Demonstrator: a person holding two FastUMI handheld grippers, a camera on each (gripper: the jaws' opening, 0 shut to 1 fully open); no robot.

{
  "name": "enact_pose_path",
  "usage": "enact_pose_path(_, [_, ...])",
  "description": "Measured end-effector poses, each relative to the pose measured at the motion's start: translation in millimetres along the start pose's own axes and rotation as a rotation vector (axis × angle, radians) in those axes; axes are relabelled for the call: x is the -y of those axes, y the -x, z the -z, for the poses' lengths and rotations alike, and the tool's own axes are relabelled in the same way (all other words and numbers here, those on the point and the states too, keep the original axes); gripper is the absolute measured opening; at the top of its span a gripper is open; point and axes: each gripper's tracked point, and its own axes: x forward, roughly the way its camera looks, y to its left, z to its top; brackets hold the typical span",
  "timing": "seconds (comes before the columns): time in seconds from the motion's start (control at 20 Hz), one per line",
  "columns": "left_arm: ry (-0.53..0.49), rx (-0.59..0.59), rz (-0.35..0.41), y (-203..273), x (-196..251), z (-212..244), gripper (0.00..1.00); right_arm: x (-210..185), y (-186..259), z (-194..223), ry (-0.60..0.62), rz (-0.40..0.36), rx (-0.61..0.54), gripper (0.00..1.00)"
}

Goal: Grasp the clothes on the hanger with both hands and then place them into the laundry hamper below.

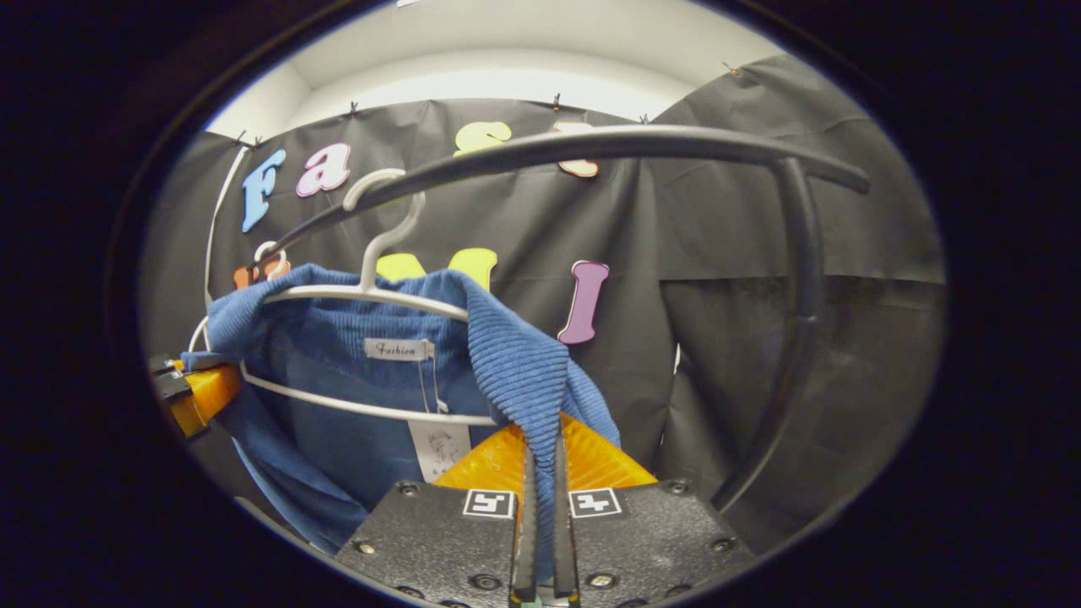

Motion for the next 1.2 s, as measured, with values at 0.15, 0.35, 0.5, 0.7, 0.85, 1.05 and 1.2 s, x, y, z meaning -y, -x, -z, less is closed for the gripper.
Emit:
enact_pose_path(0.15, [0.14, -0.005, 0.097, 13.7, -1.3, -13.7, 0.15, 24.8, 14.1, -13.8, 0.013, 0.039, 0.013, 0.11])
enact_pose_path(0.35, [0.156, -0.019, 0.107, 29.6, -11.8, -38.0, 0.14, 37.5, 26.2, -26.9, 0.007, 0.031, 0.025, 0.11])
enact_pose_path(0.5, [0.058, 0.015, 0.102, 39.2, -24.0, -61.3, 0.14, 43.5, 36.8, -39.1, 0.024, 0.028, 0.041, 0.11])
enact_pose_path(0.7, [0.069, 0.002, 0.126, 39.4, -35.7, -74.2, 0.13, 52.4, 46.1, -54.9, 0.035, 0.012, 0.063, 0.11])
enact_pose_path(0.85, [0.108, -0.019, 0.178, 38.0, -45.5, -82.1, 0.14, 56.1, 47.3, -63.2, 0.035, -0.014, 0.067, 0.11])
enact_pose_path(1.05, [0.155, -0.064, 0.268, 34.1, -45.8, -86.6, 0.17, 59.6, 45.9, -68.2, 0.061, -0.032, 0.065, 0.11])
enact_pose_path(1.2, [0.175, -0.121, 0.347, 30.1, -48.9, -85.3, 0.19, 60.2, 43.9, -72.0, 0.079, -0.04, 0.067, 0.1])
